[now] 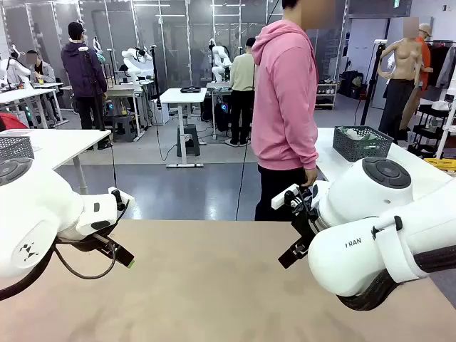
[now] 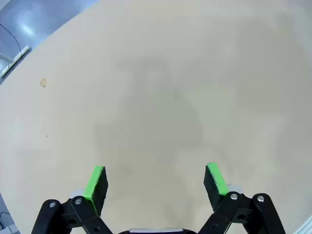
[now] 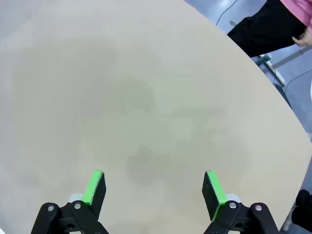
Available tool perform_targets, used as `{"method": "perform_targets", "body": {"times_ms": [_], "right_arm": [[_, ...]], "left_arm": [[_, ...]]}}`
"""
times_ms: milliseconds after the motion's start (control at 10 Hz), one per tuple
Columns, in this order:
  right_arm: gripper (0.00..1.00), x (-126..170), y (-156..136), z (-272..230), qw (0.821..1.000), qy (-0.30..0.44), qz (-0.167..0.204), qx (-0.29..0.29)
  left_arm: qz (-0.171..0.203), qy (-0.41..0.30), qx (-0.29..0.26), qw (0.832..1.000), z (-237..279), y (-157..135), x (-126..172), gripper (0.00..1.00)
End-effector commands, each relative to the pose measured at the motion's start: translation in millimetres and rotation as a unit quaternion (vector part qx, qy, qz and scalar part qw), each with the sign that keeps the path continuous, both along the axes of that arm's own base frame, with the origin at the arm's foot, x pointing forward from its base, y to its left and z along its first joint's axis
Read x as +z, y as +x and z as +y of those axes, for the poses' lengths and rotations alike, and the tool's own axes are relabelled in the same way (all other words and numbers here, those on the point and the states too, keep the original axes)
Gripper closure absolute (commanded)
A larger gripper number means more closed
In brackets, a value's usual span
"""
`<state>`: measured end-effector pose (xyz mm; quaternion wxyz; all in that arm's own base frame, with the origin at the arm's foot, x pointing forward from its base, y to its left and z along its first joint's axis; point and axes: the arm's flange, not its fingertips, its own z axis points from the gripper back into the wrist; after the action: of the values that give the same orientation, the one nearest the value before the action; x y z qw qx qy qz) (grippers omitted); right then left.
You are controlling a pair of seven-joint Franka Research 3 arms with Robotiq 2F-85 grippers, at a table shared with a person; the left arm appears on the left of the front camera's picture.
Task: Fold the towels and place them in the basket.
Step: When a person lays out a Towel with hook on the table, fold it in half twice.
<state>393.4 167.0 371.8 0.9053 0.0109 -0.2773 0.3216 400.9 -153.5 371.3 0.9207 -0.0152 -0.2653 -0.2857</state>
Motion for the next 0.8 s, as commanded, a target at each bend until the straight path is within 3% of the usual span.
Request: {"method": "perform_targets", "body": {"times_ms": [0, 700], "right_arm": [[0.00, 0.0, 0.0, 0.0, 1.000, 0.000, 0.000, 0.000], [0.00, 0.0, 0.0, 0.0, 1.000, 0.000, 0.000, 0.000]], "left_arm": [[0.000, 0.000, 0.000, 1.000, -0.1, 0.0, 0.0, 0.00], [0.000, 0.000, 0.000, 1.000, -0.1, 0.0, 0.0, 0.00]]}}
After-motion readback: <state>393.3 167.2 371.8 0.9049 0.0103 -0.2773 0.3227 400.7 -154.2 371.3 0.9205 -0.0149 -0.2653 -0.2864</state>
